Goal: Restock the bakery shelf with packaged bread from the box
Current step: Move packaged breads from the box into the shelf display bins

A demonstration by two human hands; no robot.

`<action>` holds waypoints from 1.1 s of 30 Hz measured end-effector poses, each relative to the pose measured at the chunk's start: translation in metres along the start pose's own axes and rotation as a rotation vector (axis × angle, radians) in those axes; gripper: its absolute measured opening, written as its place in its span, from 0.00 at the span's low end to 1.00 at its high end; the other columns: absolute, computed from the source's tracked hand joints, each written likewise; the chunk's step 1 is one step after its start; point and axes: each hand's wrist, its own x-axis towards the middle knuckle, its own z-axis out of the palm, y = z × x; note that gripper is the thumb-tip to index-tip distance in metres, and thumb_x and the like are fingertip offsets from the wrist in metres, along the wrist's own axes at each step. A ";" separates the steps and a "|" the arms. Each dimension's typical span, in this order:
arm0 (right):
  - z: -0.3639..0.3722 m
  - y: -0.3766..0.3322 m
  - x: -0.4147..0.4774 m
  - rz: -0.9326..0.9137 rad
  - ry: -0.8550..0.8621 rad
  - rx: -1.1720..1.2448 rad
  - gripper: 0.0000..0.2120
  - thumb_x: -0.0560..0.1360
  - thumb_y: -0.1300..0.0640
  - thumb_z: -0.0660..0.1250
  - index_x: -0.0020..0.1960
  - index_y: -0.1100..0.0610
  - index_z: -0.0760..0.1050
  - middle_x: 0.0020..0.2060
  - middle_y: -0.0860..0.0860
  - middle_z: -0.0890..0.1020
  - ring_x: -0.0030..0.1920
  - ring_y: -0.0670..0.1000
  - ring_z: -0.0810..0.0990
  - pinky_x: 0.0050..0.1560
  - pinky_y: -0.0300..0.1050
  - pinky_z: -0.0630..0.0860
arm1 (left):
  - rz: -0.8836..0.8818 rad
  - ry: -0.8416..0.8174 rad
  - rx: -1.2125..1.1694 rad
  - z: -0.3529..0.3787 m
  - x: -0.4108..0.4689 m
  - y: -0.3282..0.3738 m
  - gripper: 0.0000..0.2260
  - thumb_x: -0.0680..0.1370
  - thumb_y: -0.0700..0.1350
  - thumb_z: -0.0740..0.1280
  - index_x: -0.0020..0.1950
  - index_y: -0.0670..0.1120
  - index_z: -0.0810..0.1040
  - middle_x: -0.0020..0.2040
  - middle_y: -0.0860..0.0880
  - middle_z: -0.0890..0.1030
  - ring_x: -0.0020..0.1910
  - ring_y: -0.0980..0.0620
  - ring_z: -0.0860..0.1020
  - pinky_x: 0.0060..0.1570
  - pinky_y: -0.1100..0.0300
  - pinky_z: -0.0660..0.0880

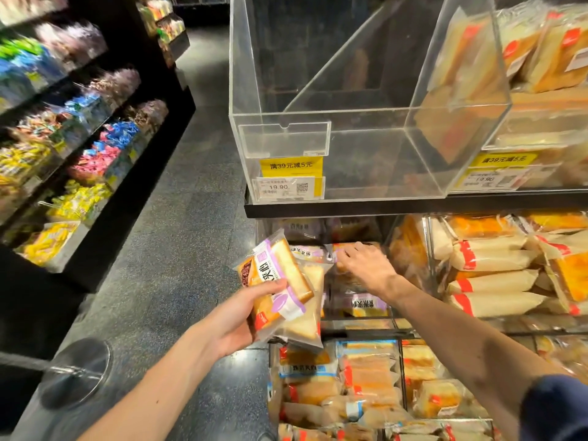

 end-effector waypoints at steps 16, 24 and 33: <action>-0.056 -0.031 -0.086 0.174 -0.386 2.429 0.40 0.73 0.25 0.48 0.70 0.51 0.74 0.64 0.59 0.79 0.65 0.59 0.78 0.61 0.60 0.76 | 0.192 -0.036 0.010 0.038 0.004 -0.004 0.10 0.74 0.40 0.71 0.54 0.43 0.83 0.51 0.41 0.85 0.42 0.49 0.85 0.36 0.59 0.81; -0.056 -0.011 -0.119 0.355 -0.074 2.319 0.18 0.77 0.63 0.67 0.66 0.58 0.74 0.57 0.57 0.83 0.55 0.54 0.83 0.48 0.52 0.82 | 0.352 0.082 0.430 0.044 0.022 0.011 0.16 0.71 0.35 0.75 0.58 0.40 0.81 0.51 0.43 0.86 0.51 0.46 0.84 0.52 0.54 0.81; -0.057 0.006 -0.135 0.595 0.081 2.123 0.17 0.80 0.62 0.64 0.68 0.57 0.70 0.60 0.57 0.80 0.57 0.55 0.81 0.45 0.50 0.81 | 0.427 0.105 1.854 0.035 0.064 0.051 0.26 0.69 0.45 0.79 0.59 0.47 0.68 0.54 0.44 0.79 0.52 0.44 0.77 0.44 0.54 0.72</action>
